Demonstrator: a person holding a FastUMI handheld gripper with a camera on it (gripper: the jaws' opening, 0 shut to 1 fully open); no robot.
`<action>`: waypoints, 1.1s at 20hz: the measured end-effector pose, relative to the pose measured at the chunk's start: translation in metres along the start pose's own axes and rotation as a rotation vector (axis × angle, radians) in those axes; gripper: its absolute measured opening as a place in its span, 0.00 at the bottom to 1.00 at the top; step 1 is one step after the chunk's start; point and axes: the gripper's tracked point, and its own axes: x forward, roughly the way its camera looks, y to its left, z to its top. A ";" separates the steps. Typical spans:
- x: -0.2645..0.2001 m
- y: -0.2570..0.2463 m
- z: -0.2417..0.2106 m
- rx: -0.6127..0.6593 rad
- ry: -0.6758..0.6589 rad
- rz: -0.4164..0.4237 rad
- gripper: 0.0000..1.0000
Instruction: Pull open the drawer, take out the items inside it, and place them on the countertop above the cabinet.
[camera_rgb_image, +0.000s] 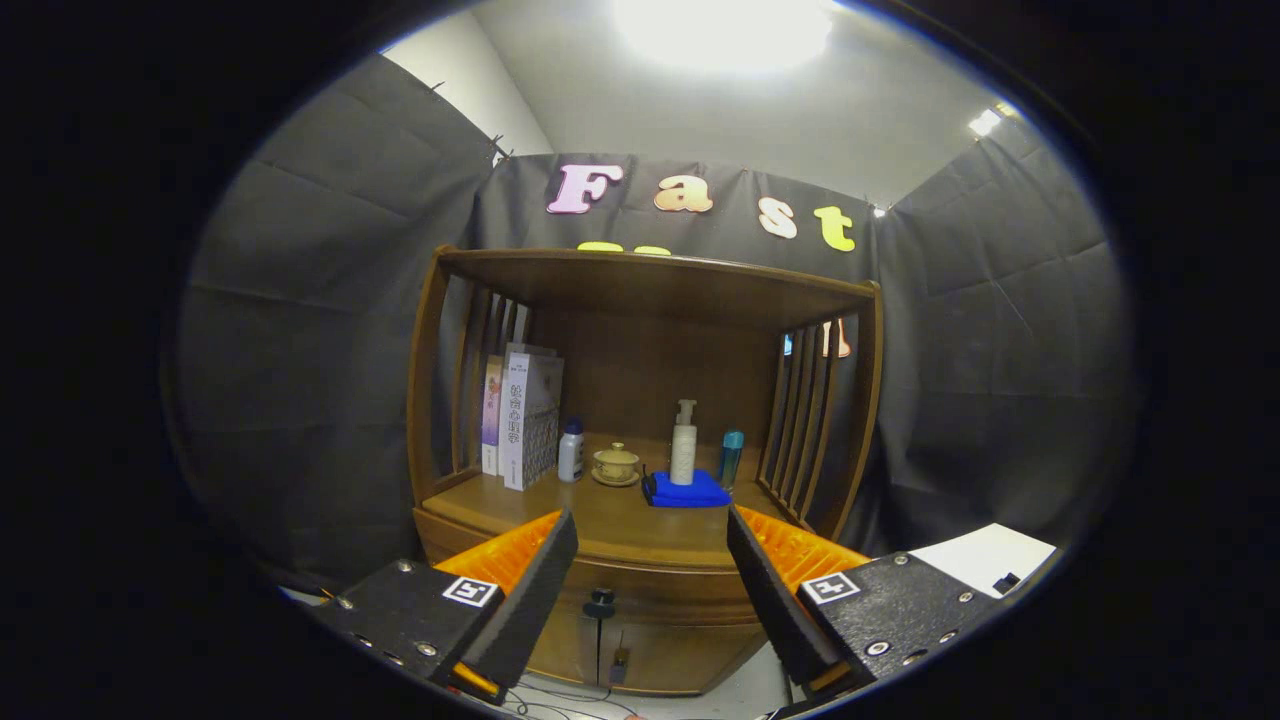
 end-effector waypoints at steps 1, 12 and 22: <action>0.002 -0.002 0.000 -0.007 -0.001 -0.006 0.94; 0.019 0.016 -0.018 -0.118 -0.077 0.025 0.94; 0.057 0.062 -0.087 -0.151 0.034 0.102 0.95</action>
